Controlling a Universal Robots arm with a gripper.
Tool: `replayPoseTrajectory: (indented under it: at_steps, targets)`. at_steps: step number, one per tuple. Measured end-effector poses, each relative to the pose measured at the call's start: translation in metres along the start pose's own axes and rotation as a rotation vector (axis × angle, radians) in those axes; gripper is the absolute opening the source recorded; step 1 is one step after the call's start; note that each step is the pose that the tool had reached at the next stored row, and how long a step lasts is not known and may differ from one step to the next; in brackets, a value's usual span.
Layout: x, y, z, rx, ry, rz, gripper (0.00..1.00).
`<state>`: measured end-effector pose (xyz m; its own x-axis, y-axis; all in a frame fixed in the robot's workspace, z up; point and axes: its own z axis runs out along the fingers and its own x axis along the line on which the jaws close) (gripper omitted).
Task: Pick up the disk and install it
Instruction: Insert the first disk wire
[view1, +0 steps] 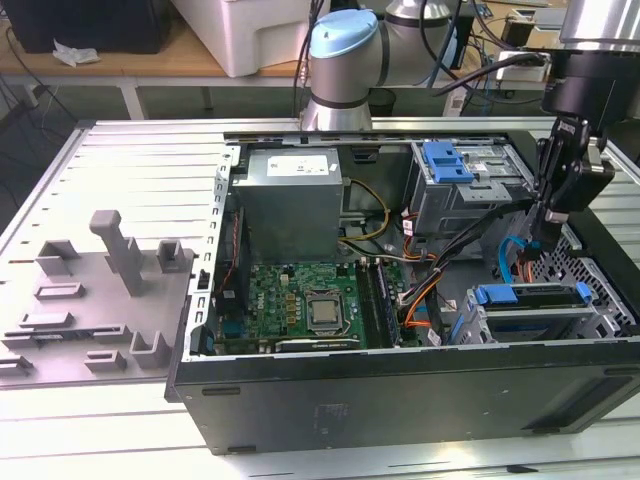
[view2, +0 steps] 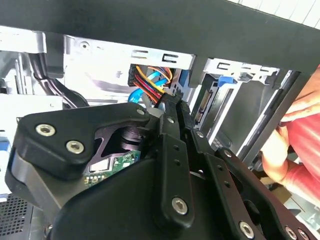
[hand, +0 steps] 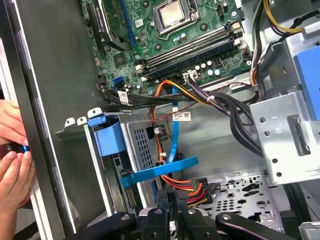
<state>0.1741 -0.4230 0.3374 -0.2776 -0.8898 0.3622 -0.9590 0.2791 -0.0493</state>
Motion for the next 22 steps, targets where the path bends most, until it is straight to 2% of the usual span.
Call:
replayPoseTrajectory:
  at_steps: [5,8,10,11,12,13,14,19,22]
  targets:
    - [0.0069,-0.0005,0.0025,0.0040,-0.0112,-0.005,0.16]
    - [0.0137,-0.0018,0.0049,0.0112,-0.0215,-0.015,0.16]
    - [0.0151,-0.0019,0.0054,0.0131,-0.0275,-0.019,0.16]
    - [0.0185,-0.0021,0.0066,0.0183,-0.0492,-0.030,0.16]
    - [0.0255,-0.0012,0.0078,0.0259,-0.0753,-0.047,0.16]
    - [0.0282,-0.0009,0.0086,0.0284,-0.0887,-0.054,0.16]
    - [0.0291,-0.0008,0.0089,0.0289,-0.0944,-0.057,0.16]
    - [0.0325,-0.0006,0.0094,0.0308,-0.1120,-0.063,0.16]
    - [0.0353,-0.0009,0.0069,0.0316,-0.1235,-0.065,0.16]
